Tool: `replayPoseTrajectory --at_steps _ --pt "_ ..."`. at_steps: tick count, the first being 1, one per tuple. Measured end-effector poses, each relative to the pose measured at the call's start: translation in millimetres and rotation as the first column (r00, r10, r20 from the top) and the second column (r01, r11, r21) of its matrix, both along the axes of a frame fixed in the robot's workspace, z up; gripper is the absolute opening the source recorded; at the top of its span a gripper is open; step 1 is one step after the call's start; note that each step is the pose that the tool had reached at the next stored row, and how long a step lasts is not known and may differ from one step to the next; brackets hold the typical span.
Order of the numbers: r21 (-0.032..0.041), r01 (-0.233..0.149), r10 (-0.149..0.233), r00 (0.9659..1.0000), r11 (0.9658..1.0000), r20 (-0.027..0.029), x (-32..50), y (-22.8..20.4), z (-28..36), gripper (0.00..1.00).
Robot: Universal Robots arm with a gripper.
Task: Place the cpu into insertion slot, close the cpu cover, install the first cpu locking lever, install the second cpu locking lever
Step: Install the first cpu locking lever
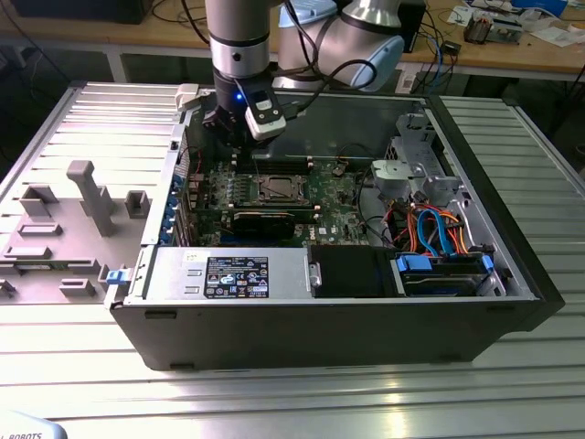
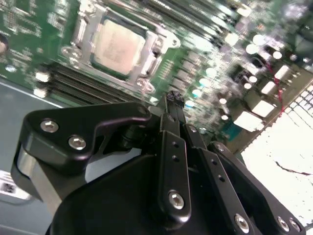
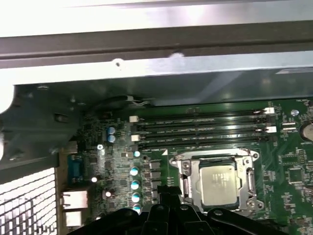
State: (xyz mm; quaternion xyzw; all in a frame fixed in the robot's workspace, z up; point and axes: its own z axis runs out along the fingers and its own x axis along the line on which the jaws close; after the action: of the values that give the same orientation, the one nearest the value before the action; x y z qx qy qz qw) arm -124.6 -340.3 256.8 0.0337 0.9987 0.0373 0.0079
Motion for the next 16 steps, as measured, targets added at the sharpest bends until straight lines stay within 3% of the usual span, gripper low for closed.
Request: replayPoseTrajectory --at_steps 3,8,13,16 --pt "0.0011 0.0 0.0 1.0 1.0 0.0 -1.4 1.6 -0.5 0.11" --pt "0.0058 0.0 0.0 1.0 1.0 -0.0005 -1.8 12.5 -2.4 0.11" --pt "0.0048 -0.005 0.005 1.0 1.0 -0.0006 -1.8 23.8 -1.9 0.11" --pt "0.0034 -0.011 0.011 0.9999 0.9999 -0.0005 -1.6 25.9 -1.6 0.11"
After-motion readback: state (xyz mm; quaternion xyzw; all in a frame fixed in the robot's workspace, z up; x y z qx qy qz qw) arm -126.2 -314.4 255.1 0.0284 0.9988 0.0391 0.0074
